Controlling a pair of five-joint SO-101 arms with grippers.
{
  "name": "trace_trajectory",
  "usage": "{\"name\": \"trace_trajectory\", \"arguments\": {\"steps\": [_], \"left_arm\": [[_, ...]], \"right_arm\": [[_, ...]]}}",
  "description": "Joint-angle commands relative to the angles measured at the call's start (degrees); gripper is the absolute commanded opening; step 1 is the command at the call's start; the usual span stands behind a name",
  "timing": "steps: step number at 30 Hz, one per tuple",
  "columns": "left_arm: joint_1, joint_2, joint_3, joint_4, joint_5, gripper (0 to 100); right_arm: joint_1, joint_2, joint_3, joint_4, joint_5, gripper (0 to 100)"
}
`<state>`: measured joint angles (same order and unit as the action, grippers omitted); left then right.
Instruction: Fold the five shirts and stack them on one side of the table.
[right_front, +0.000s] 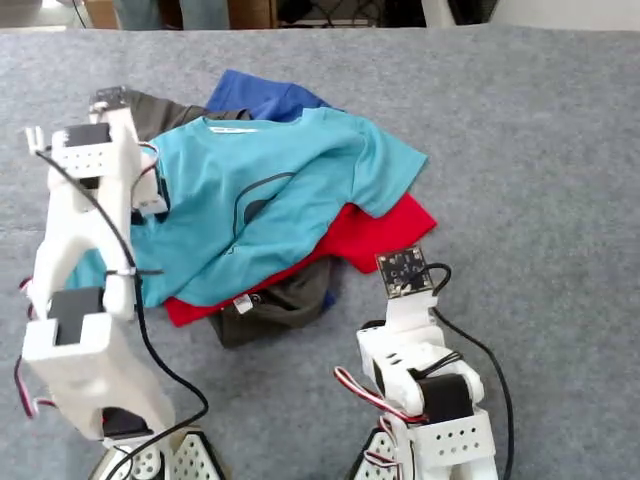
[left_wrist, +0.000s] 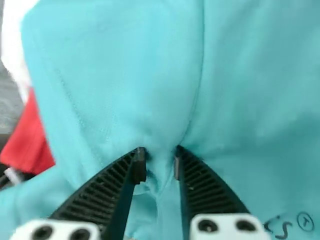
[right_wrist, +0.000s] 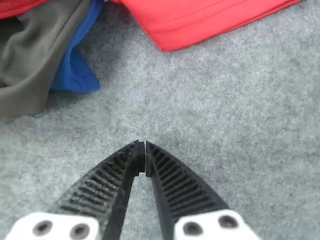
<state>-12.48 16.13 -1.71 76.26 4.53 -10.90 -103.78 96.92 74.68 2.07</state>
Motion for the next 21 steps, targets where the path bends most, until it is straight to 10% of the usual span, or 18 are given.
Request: {"name": "trace_trajectory", "arguments": {"steps": [1, 21], "left_arm": [[1.71, 3.34, -2.95, -2.64, 1.05, 6], [16.31, -5.63, -23.69, 17.41, -3.43, 3]], "right_arm": [[-0.62, -4.62, -0.48, 0.18, -0.18, 1.5], [-0.62, -4.62, -0.48, 0.18, -0.18, 1.5]]}}
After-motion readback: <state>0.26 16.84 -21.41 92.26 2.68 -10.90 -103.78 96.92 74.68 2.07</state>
